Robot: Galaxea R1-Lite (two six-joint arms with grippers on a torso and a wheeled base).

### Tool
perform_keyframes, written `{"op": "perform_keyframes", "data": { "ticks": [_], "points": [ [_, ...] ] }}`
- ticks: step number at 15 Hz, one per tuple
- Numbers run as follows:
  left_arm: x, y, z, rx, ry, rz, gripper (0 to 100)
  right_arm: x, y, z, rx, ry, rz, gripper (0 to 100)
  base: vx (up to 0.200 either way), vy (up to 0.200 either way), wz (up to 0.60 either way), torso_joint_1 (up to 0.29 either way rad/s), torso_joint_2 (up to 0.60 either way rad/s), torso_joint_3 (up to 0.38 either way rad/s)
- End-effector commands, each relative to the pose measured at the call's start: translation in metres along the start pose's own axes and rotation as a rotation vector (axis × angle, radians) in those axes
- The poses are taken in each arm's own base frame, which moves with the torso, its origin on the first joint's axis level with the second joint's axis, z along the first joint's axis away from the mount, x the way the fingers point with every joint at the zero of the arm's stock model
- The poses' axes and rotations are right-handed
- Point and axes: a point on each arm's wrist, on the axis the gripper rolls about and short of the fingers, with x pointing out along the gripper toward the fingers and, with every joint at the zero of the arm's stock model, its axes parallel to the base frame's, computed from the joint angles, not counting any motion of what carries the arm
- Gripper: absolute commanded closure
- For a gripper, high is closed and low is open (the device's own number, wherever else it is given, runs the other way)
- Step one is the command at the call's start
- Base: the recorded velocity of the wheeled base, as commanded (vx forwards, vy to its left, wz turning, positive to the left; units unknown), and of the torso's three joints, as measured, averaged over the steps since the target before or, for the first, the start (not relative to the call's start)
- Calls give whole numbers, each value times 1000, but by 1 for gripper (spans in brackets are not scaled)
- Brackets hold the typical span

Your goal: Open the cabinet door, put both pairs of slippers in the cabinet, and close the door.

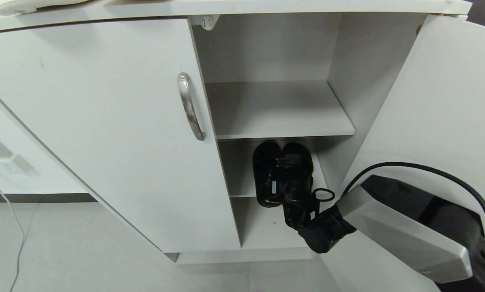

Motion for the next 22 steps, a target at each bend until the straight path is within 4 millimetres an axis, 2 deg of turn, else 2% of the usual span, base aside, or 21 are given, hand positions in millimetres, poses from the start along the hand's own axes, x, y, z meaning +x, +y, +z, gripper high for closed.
{"op": "perform_keyframes", "data": {
  "ticks": [1, 6, 8, 13, 22],
  "points": [
    [0, 0, 0, 0, -1, 1, 100, -44, -9, 28, 23, -27, 45, 0, 0, 0, 0, 0, 0, 0],
    [0, 0, 0, 1, 2, -3, 100, -124, -32, 31, -14, 15, 144, 0, 0, 0, 0, 0, 0, 0],
    [0, 0, 0, 0, 2, -3, 100, -141, -34, 30, -2, 28, 175, 0, 0, 0, 0, 0, 0, 0],
    [0, 0, 0, -1, -1, -3, 100, -141, -31, 28, -8, 33, 179, 0, 0, 0, 0, 0, 0, 0],
    [0, 0, 0, -1, -1, -3, 100, -142, -30, 25, -15, 37, 181, 0, -200, 0, 0, 2, 3, 2]
  ]
}}
